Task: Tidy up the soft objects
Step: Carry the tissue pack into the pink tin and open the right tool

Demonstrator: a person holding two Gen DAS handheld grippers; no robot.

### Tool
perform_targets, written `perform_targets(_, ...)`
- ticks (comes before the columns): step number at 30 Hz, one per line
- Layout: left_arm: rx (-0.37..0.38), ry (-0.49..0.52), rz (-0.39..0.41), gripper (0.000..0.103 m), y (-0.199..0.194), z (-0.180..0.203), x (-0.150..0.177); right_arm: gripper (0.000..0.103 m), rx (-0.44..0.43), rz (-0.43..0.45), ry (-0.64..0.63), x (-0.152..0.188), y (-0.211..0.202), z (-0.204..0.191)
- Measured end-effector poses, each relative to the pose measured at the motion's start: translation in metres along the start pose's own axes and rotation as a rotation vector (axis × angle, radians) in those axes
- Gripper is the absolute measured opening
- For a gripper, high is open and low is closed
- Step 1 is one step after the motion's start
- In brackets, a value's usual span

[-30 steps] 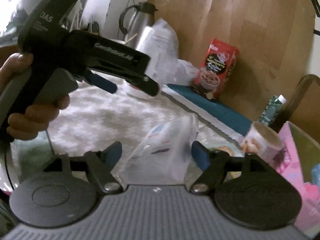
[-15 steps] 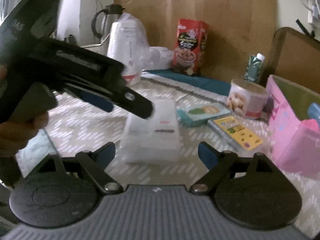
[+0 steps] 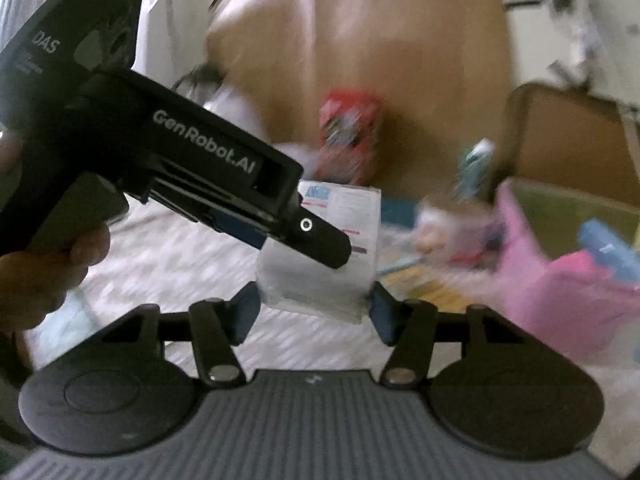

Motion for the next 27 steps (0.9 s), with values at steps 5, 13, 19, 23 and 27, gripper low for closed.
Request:
perform_targets(5,0.06,0.111,-0.001,0.061,0.046,0.05,-0.043,0.061,0.132,0.062,0.055,-0.012,-0.017,0.051)
perform_targets(13,0.084,0.119,-0.136,0.07,0.138,0.093,-0.083,0.061,0.141,-0.048,0.305,-0.02,-0.008,0.156)
perform_targets(19,0.01,0.115,-0.154,0.092,0.176,0.099,-0.091,0.061,0.18,-0.124,0.383,-0.023,0.014,0.195)
perform_targets(23,-0.032,0.115,-0.117,0.096,0.177,0.099,-0.096,0.063,0.321,-0.151,0.309,-0.024,0.03,0.21)
perform_targets(27,-0.039,0.105,-0.054,0.099,0.157,0.092,-0.098,0.076,0.347,-0.083,0.303,-0.025,0.025,0.215)
Point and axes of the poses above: each gripper's, at about its wrist camera, not at the fingertips, and y roughly the way its jaws point, z to its right, x to its underside, the point moved 4 cm from there along y, roughly the way its jaws point, and after that the axes turned 2 degrees about -z, right-handed, at the moved point
